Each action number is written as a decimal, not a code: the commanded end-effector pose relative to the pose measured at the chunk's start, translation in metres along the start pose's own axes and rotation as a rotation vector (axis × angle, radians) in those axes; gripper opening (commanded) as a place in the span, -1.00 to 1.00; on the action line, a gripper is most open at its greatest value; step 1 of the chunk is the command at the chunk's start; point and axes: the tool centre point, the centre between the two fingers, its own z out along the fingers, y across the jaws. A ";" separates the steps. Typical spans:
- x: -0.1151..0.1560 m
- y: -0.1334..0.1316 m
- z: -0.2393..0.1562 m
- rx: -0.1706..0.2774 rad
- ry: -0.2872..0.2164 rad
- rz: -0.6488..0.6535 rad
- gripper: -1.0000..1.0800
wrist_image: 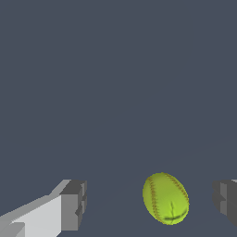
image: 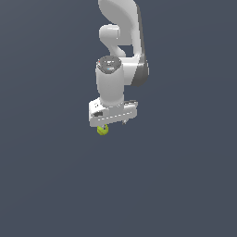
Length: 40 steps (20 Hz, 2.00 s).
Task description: Pick up the object and move it to a goal position.
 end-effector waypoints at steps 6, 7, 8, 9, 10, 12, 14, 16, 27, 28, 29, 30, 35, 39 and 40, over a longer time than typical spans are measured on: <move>-0.024 0.021 0.023 -0.006 -0.009 -0.162 0.92; -0.028 0.023 0.026 -0.006 -0.010 -0.184 0.92; -0.031 0.026 0.029 -0.007 -0.012 -0.206 0.92; -0.035 0.028 0.031 -0.007 -0.013 -0.227 0.92; -0.038 0.031 0.034 -0.007 -0.014 -0.249 0.92; -0.045 0.035 0.040 -0.007 -0.017 -0.292 0.92; -0.051 0.039 0.045 -0.008 -0.019 -0.330 0.92; -0.057 0.042 0.049 -0.007 -0.020 -0.364 0.92; -0.074 0.052 0.062 -0.006 -0.026 -0.469 0.92; -0.075 0.052 0.062 -0.006 -0.026 -0.472 0.92; -0.075 0.052 0.062 -0.006 -0.026 -0.474 0.92; -0.075 0.052 0.062 -0.006 -0.026 -0.475 0.92; -0.075 0.052 0.067 -0.006 -0.026 -0.470 0.92; -0.076 0.052 0.083 -0.006 -0.026 -0.472 0.92; -0.076 0.052 0.089 -0.006 -0.026 -0.472 0.92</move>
